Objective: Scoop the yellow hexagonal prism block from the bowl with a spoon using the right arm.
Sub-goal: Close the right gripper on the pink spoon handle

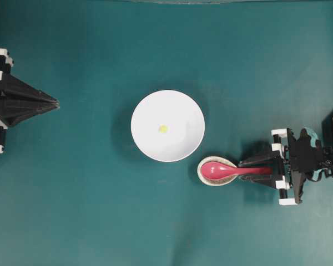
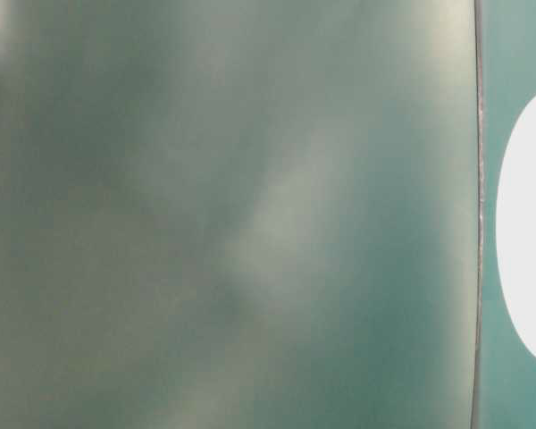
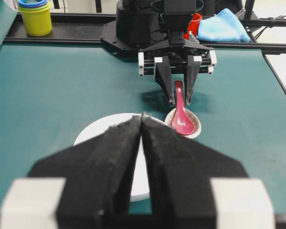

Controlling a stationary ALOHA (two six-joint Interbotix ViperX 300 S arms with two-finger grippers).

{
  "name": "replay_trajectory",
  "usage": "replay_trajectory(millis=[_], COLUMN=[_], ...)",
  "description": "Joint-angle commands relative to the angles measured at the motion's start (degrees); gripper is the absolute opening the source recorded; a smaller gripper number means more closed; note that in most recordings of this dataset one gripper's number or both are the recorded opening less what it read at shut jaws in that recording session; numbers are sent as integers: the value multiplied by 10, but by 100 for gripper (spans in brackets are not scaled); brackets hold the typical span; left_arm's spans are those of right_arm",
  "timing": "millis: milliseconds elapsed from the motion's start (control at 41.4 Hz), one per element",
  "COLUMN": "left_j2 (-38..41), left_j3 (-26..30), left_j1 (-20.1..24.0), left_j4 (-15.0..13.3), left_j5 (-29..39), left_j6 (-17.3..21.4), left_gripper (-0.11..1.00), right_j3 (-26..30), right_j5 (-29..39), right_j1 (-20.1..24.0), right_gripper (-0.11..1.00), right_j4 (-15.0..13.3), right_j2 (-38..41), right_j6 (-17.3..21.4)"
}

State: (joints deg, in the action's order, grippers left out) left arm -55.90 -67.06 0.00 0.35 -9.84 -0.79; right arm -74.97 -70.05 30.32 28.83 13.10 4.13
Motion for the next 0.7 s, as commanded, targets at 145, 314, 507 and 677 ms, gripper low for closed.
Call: replay_trajectory(millis=[145, 314, 507, 677], left_j2=[6, 6, 6, 6], left_j3=[13, 13, 13, 13], left_j1=[-1, -1, -1, -1], left_j4=[0, 1, 0, 0], left_j5=[-3, -3, -3, -3], left_j6=[-1, -1, -1, -1], left_gripper=[11, 11, 11, 11], right_j3=[3, 3, 4, 6], right_j5=[-3, -3, -4, -3], right_j1=[3, 3, 3, 3], right_gripper=[43, 43, 42, 30], right_j4=[3, 2, 2, 2], right_j2=[-6, -7, -6, -7], right_j6=[-1, -1, -1, -1])
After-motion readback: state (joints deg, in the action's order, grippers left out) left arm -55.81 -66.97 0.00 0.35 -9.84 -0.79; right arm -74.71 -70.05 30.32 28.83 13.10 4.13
